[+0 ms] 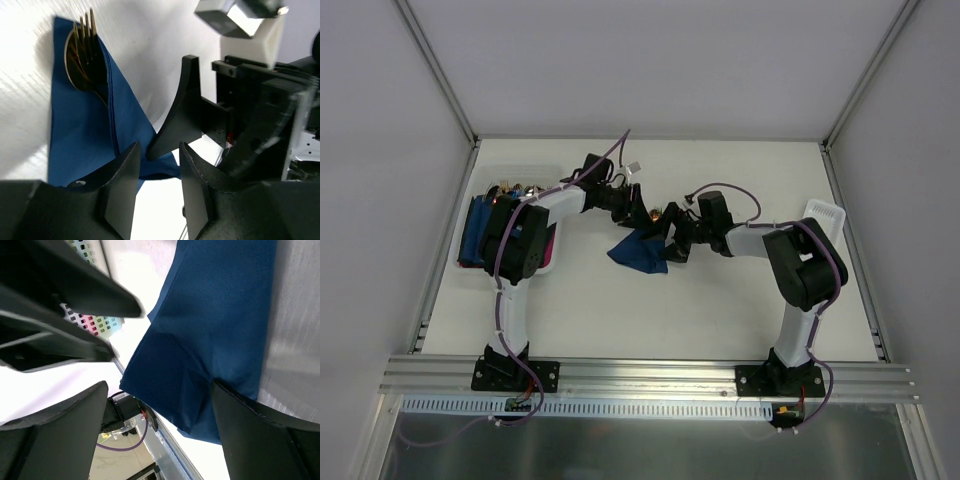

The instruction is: Place the utensils on the paper napkin and roll it up

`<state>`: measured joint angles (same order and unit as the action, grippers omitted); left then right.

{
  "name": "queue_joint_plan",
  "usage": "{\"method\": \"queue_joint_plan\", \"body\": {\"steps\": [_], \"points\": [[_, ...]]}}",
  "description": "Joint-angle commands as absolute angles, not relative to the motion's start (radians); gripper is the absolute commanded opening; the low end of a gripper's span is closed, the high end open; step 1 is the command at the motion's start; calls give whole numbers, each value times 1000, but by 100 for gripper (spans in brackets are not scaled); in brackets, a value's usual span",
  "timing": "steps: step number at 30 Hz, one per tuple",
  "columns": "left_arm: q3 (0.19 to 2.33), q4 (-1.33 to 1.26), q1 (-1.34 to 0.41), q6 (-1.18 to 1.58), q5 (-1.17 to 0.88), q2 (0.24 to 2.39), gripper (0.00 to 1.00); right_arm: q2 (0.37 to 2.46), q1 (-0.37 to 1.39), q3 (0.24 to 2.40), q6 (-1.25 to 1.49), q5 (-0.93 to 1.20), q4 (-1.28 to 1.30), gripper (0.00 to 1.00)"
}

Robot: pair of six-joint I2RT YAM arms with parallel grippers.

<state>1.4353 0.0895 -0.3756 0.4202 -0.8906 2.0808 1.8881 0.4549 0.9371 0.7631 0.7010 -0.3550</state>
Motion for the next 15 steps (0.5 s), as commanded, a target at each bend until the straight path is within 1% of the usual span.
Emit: {"method": "queue_joint_plan", "body": {"steps": [1, 8, 15], "points": [[1485, 107, -403, 457, -974, 2111, 36, 1908, 451, 913, 703, 666, -348, 89], [1454, 121, -431, 430, -1015, 2128, 27, 1913, 448, 914, 698, 676, -348, 89], [1371, 178, -410, 356, -963, 2083, 18, 1905, 436, 902, 690, 689, -347, 89]]}}
